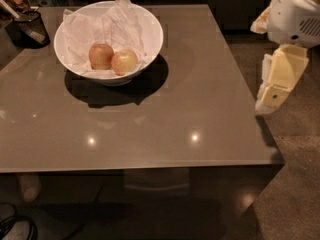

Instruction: Pick apple from white bowl

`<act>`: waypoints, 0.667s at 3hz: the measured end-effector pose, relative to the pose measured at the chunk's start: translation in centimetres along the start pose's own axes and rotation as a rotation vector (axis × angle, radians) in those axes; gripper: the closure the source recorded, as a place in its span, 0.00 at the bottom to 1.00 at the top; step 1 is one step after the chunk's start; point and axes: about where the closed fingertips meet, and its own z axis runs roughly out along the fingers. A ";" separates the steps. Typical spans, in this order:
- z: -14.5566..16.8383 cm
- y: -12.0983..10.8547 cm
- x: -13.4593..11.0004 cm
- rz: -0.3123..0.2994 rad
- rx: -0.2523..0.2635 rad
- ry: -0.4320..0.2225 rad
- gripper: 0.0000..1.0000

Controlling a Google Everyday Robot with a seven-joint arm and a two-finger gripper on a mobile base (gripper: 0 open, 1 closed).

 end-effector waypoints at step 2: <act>0.2 -1.4 -3.2 -0.060 0.002 -0.007 0.00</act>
Offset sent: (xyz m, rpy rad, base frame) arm 0.0140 0.0211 0.0036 -0.0151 0.0104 0.0481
